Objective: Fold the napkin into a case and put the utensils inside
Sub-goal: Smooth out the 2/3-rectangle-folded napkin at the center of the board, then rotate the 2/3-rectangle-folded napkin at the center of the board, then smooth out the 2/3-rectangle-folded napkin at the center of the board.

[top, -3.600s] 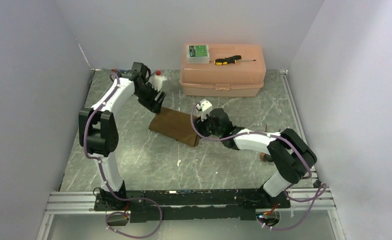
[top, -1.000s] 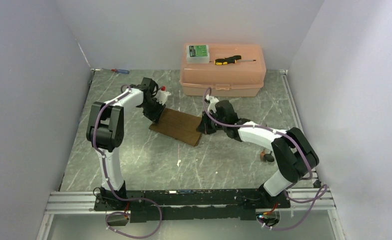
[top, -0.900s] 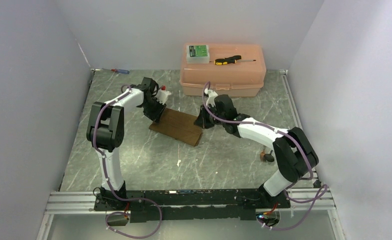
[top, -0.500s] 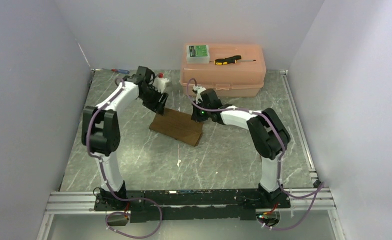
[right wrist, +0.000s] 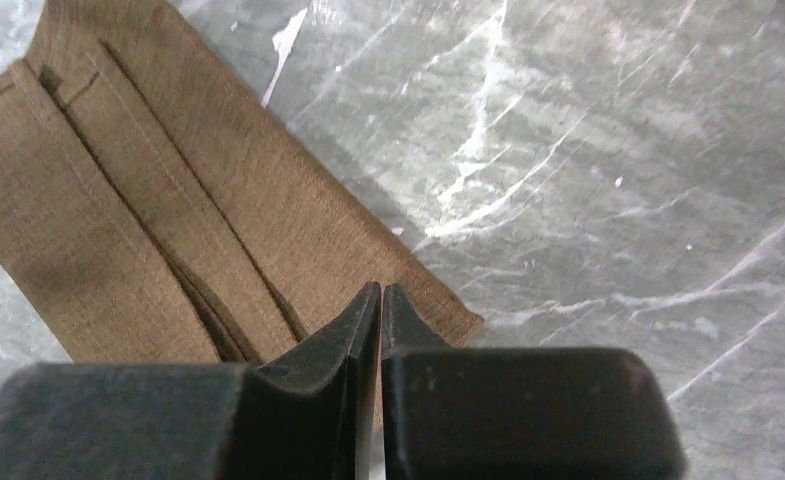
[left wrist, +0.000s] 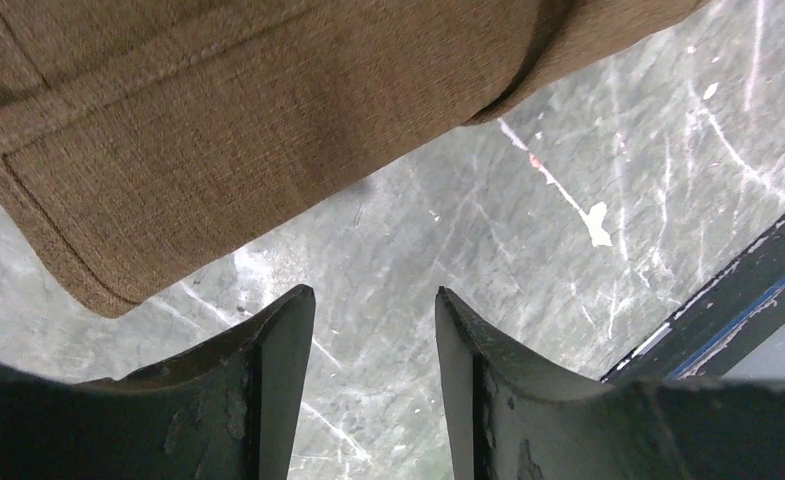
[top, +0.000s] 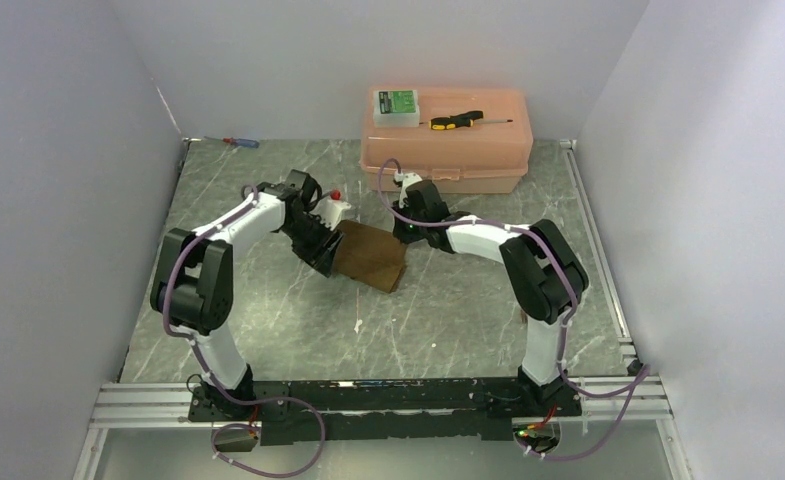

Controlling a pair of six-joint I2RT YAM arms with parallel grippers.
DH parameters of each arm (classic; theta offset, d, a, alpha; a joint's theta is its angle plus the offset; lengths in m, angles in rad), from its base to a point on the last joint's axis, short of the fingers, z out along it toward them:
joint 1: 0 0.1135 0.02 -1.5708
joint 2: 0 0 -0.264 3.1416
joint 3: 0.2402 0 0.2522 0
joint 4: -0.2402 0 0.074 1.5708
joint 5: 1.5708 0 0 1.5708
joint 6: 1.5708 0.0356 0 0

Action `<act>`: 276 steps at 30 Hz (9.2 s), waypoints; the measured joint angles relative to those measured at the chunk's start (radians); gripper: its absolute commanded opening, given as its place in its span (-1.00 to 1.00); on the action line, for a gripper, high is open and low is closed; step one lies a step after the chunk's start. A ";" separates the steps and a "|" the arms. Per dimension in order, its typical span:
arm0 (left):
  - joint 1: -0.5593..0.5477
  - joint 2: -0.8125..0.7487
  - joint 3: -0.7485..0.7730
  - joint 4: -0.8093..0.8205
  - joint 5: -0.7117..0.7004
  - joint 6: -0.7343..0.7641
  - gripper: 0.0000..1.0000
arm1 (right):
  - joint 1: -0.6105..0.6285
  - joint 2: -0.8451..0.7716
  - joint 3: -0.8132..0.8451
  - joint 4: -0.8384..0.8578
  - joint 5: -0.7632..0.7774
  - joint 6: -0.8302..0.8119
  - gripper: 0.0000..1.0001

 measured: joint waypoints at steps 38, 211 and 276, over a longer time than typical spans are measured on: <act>-0.049 0.429 0.456 0.121 -0.246 -0.069 -0.02 | 0.179 -0.377 -0.528 0.116 0.058 0.114 -0.52; -0.199 -0.114 -0.059 0.080 -0.271 -0.039 -0.19 | 0.102 -0.533 -0.554 -0.019 0.353 0.395 -0.43; -0.295 -0.119 -0.306 0.295 -0.371 -0.008 -0.95 | 0.022 -0.456 -0.483 0.121 -0.064 0.477 -0.51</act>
